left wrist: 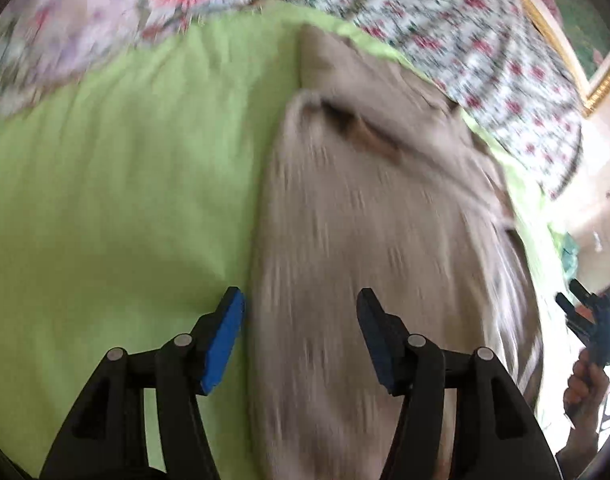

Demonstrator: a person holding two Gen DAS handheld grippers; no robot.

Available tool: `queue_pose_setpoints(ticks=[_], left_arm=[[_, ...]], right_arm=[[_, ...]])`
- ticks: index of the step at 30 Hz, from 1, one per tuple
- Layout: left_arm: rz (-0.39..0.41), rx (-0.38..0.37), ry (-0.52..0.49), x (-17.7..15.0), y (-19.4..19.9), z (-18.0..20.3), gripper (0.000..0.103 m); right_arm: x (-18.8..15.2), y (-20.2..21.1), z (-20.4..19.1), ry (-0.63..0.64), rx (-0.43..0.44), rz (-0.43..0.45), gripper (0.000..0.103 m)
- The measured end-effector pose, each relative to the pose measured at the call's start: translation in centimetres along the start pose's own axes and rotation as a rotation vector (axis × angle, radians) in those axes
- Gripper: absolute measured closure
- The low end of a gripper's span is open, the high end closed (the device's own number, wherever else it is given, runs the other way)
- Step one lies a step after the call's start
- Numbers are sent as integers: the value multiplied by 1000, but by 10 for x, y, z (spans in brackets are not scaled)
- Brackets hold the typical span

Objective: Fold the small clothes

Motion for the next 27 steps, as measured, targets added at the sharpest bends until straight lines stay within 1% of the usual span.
queue_pose_setpoints(ticks=[1,3,5,6,7,8,9,10,12,14,16,17,18,20,21,22,23,24,25,26,27], left_arm=[[-21,-16,-1,-19,3,1,43],[-32,-24,-14,-49,11,3,42],[-26,-30,-33,-72,20,7,36],[-33,-50,-33,-85,25,9,34],[-44,-73,-29,-94,28,10,32],[-56,-101,-19,-103,29,11,31],[-65,-124,-7,-111,29,13,31],[-68,-128,-8,-116,30,15,31],[-79,-129,-21,-123,30,20,31],[-97,-159,-11,-126,27,26,33],[-111,-201,2,-126,22,33,33],[-113,-221,5,-124,20,36,36],[-115,-232,8,-122,18,36,42],[-147,-263,18,-120,11,37,81],[-157,-270,20,-122,8,35,87],[-156,-277,20,-123,6,33,90],[-149,-284,18,-124,6,32,92],[-141,-292,17,-124,6,31,93],[-137,-296,16,-124,7,30,96],[-132,-299,10,-124,9,30,97],[-126,-298,3,-122,10,33,97]], right_arm=[[-11,7,1,3,7,-9,39],[-35,21,3,11,12,-28,39],[-58,29,8,16,-10,-52,39],[-72,34,13,9,-19,-63,39],[-79,35,16,-3,-18,-70,39],[-89,37,21,-21,-6,-79,39],[-96,37,25,-38,11,-91,39],[-107,36,31,-60,27,-117,39],[-121,31,37,-78,31,-150,39],[-127,32,34,-84,76,-130,39],[-129,25,27,-82,117,-146,39],[-128,21,23,-71,129,-152,39],[-129,16,19,-62,141,-162,39],[-132,11,15,-49,139,-188,41],[-135,11,14,-30,136,-196,46],[-139,11,12,-2,136,-215,60],[-143,9,12,10,138,-237,71],[-148,6,13,11,140,-260,97],[-155,1,16,2,148,-304,97],[-157,0,18,-2,152,-304,97],[-156,3,16,-1,181,-284,97]])
Point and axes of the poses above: each gripper's, at about its wrist camera, not at the fingertips, and y roughly against the way its jaws point, z to its right, x to its top, the point moved 7 cm from there along -y, roughly the way its jaws point, and after that the axes turned 7 degrees about -z, right-handed, at the moved point
